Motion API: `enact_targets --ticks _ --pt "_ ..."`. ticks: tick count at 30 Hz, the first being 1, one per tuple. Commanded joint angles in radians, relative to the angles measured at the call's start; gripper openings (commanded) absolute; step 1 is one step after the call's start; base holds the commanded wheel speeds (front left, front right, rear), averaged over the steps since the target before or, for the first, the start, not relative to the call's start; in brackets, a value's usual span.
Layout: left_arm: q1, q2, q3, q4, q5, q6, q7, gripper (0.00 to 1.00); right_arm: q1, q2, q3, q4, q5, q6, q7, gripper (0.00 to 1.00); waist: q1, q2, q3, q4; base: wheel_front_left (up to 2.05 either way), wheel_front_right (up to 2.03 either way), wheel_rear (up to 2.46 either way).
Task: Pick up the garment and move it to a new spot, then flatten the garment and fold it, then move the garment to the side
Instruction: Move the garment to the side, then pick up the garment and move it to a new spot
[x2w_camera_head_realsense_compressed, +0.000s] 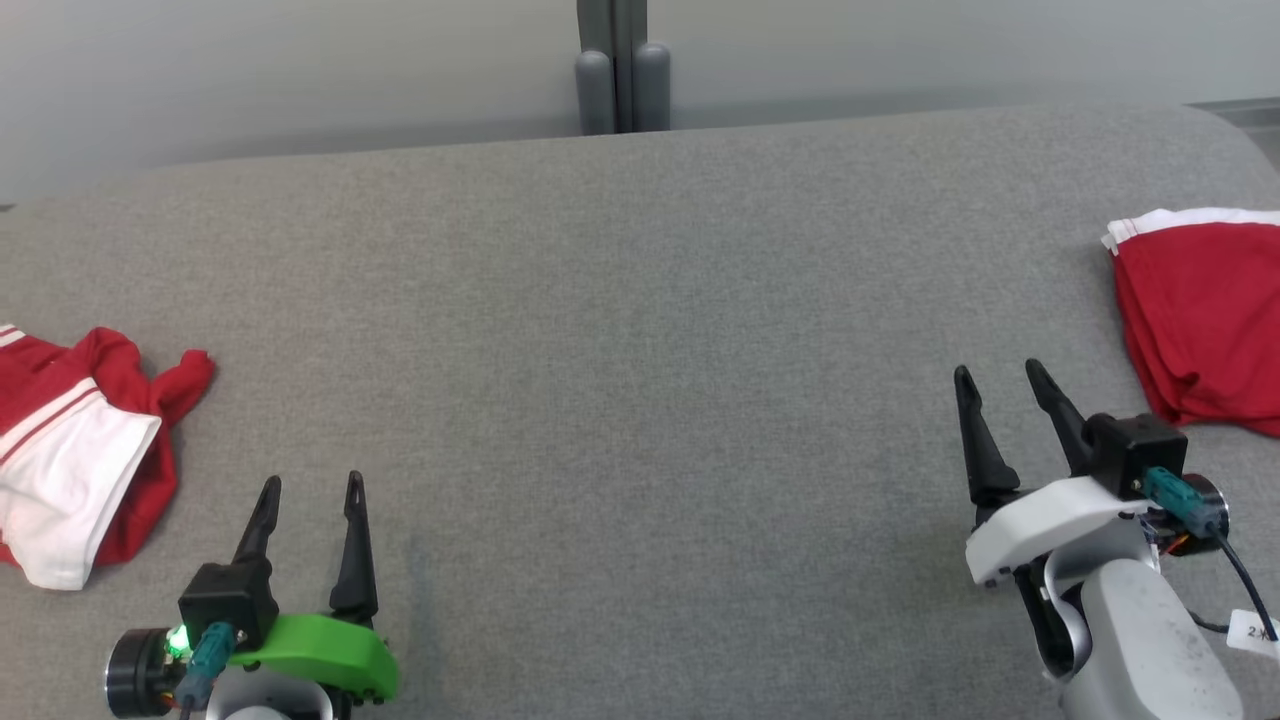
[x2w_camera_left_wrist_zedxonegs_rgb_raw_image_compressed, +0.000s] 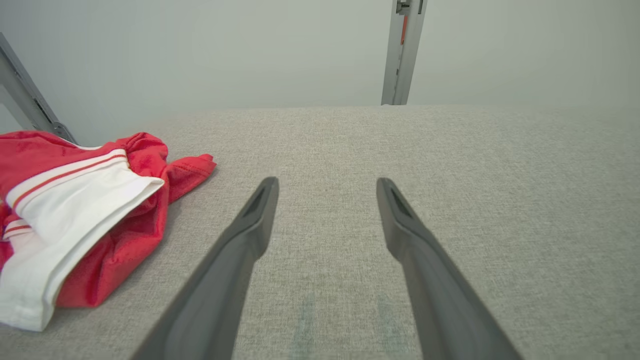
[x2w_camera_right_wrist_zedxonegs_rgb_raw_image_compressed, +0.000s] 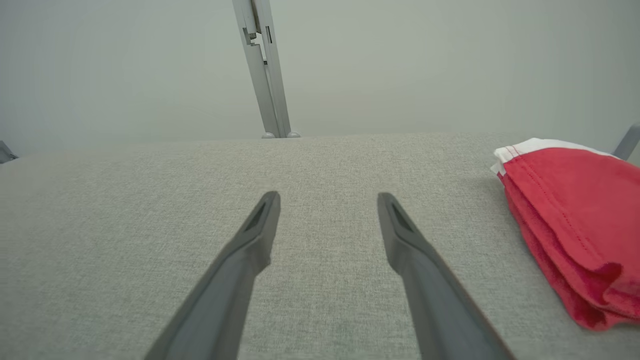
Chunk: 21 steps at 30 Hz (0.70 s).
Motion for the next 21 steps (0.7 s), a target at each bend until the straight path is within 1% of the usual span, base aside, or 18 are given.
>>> enact_targets --ticks 1,7,14,17,21 --pt "0.022 0.000 0.003 0.003 -0.002 -0.001 0.000 1.00 0.028 -0.004 0.001 -0.002 0.014 -0.002 -0.004 1.00 0.0000 0.0000 -0.036 0.008 0.00 0.00 0.00" --pt "0.074 -0.002 0.001 0.001 -0.022 0.012 0.000 1.00 0.093 -0.004 0.016 -0.003 0.033 -0.002 -0.004 1.00 0.0000 0.0000 -0.076 0.009 0.00 0.00 0.00" --pt "0.082 -0.002 -0.020 -0.006 -0.045 0.024 0.000 1.00 0.108 -0.004 0.039 0.005 0.027 -0.002 -0.004 1.00 0.0000 0.0000 -0.068 0.033 0.00 0.00 0.00" --pt "0.066 -0.001 -0.024 -0.005 -0.048 0.026 0.000 1.00 0.098 -0.004 0.049 0.002 0.020 -0.002 -0.004 1.00 0.0000 0.0000 -0.056 0.059 0.00 0.00 0.00" --pt "0.048 -0.001 -0.024 0.009 -0.057 0.031 0.000 1.00 0.097 -0.004 0.067 0.001 0.023 -0.002 -0.004 1.00 0.0000 0.0000 -0.048 0.123 0.00 0.00 0.00"
